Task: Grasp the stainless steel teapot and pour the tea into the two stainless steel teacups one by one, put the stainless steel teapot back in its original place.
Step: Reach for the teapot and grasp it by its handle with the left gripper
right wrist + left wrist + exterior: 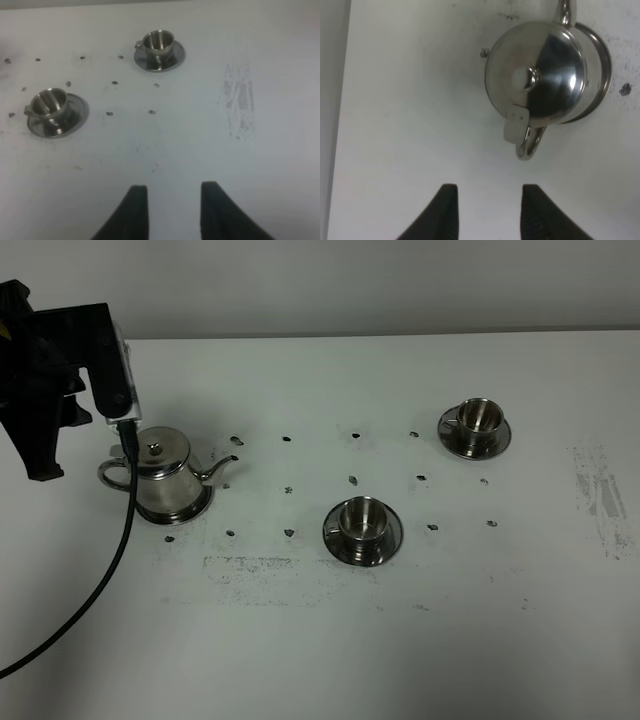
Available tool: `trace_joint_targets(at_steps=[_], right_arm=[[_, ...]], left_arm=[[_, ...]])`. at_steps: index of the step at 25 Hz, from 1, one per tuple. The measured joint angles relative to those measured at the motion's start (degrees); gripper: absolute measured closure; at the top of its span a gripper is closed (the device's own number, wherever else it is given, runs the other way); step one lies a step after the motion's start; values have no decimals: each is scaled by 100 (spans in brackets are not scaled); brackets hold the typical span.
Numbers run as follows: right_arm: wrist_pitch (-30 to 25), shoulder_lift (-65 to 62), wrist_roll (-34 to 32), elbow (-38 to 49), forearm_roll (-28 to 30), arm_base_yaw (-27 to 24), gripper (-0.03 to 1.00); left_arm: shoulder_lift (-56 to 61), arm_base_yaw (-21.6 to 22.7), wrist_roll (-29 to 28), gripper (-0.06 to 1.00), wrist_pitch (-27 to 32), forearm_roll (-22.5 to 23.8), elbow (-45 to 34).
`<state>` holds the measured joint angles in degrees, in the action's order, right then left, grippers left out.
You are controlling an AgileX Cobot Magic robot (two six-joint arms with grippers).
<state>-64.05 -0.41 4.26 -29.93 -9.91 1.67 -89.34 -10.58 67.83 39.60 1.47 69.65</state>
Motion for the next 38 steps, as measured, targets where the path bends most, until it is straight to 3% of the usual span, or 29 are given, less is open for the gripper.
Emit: trace_joint_targets(at_steps=[6,10,13,18,22,29,38], right_arm=[[5,0,0,0,0,0,72],[5,0,0,0,0,0,72],[5,0,0,0,0,0,72],[5,0,0,0,-6,0,72],[5,0,0,0,-11,0,72],[5,0,0,0,-17,0,72],[5,0,0,0,-17,0,72]], left_arm=[[0,0,-90,64,26,-4,0],[0,57,-729,63,81,-4,0],[0,366,-914,60,91,-32,0],[-288,843,-460,51,337,-490,186],[-953,991,-103,48,892,-808,781],[-2193,975,265,47,1535,-1017,1816],[-2424,644,1111,47,1593,-994,1932]])
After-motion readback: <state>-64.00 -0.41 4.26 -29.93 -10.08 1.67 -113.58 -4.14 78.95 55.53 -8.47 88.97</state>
